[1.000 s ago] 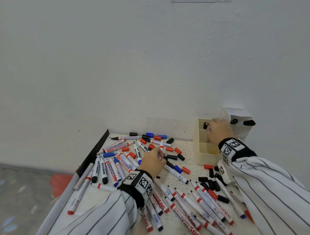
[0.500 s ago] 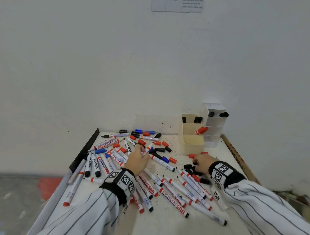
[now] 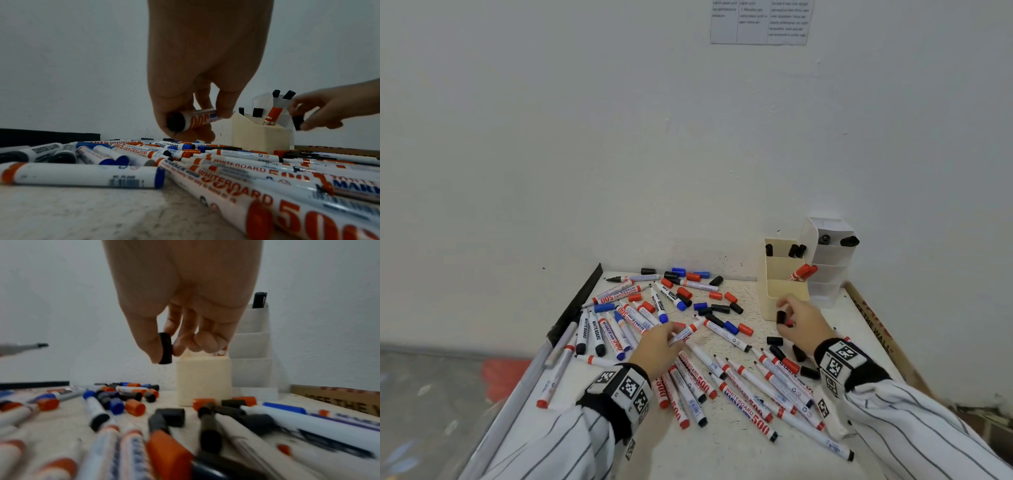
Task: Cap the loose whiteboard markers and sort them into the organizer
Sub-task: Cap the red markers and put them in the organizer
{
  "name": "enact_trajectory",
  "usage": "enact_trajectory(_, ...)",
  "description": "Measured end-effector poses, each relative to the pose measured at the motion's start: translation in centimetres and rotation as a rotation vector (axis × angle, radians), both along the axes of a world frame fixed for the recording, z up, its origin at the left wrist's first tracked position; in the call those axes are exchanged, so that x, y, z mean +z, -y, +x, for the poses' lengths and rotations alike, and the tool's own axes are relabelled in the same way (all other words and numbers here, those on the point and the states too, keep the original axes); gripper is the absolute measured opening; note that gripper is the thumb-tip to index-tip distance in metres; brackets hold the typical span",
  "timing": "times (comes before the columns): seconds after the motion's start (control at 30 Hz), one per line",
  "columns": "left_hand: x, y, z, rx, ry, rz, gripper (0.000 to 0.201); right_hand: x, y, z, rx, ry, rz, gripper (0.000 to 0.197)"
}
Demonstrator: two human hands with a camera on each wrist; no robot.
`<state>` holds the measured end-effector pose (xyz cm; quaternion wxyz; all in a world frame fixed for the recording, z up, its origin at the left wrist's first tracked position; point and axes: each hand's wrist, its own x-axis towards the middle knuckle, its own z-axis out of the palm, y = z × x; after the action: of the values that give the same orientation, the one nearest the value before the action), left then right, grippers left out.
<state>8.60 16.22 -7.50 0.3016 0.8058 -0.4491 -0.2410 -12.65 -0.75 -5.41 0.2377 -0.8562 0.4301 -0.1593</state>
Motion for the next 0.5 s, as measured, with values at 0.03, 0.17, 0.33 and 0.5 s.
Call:
enact_trajectory(0.03, -0.1, -0.1, -0.1, -0.006, 0.006, -0.002, 0.032, 0.4, -0.6, 0.5, 0.042, 0.07, 0.009, 0.029)
enact_trajectory(0.17, -0.1, -0.7, -0.5, -0.036, 0.048, -0.001, 0.036, 1.3, -3.4, 3.1, 0.15, 0.189, 0.054, 0.023)
enact_trajectory(0.33, 0.6, -1.8, -1.3, -0.101, 0.078, -0.002, 0.037, 0.6, -6.0, 5.4, 0.261, 0.179, 0.105, 0.021)
enact_trajectory(0.5, 0.3, -2.9, -1.0, -0.072, 0.074, -0.026, 0.037, 0.2, -6.5, 5.8, 0.239, 0.172, 0.105, 0.02)
